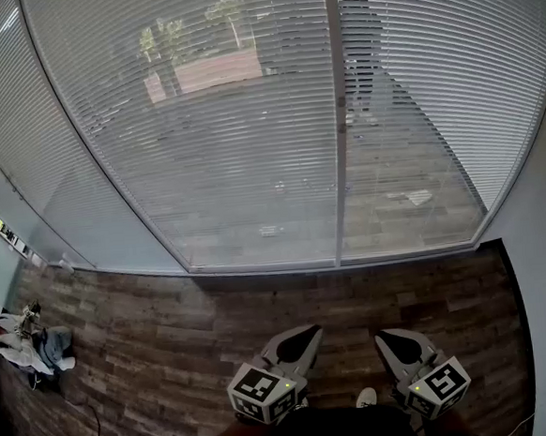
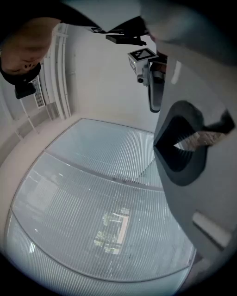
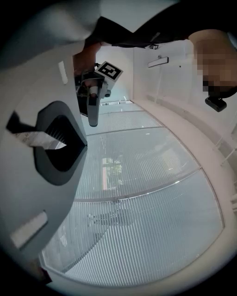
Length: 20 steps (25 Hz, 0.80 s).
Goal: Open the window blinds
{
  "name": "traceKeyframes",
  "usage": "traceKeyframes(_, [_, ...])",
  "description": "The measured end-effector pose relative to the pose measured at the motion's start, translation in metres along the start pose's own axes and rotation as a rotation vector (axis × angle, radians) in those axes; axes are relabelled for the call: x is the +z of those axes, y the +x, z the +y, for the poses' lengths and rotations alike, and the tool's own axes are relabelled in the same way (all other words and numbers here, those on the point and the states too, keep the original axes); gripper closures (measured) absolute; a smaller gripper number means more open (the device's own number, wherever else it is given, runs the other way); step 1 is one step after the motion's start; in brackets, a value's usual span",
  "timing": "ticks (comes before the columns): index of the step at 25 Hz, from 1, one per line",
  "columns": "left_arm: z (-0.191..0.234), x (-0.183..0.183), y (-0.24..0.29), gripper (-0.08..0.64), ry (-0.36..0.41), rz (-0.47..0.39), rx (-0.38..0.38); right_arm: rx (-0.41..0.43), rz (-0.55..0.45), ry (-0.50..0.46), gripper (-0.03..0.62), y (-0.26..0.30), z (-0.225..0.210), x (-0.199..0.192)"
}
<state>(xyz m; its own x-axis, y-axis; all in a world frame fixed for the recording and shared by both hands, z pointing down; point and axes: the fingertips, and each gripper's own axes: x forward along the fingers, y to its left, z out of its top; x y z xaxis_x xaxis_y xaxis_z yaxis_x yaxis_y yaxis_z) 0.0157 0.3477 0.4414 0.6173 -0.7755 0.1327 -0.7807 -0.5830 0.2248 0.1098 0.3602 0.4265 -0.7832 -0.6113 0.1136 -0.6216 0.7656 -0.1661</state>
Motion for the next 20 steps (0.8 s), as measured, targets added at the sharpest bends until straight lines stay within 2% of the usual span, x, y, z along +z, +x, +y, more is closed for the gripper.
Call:
traceKeyframes(10, [-0.011,0.003,0.004,0.559,0.006,0.008,-0.002,0.013,0.049,-0.030,0.569,-0.009,-0.005,-0.012])
traceKeyframes(15, [-0.017,0.002,0.012,0.560,0.017,0.016,0.000,0.021,0.048,0.024,0.566,-0.012,-0.013,-0.013])
traceKeyframes(20, [-0.024,0.006,0.023,0.559,0.025,0.025,-0.009,0.030,0.036,0.005,0.566,-0.012,-0.020,-0.005])
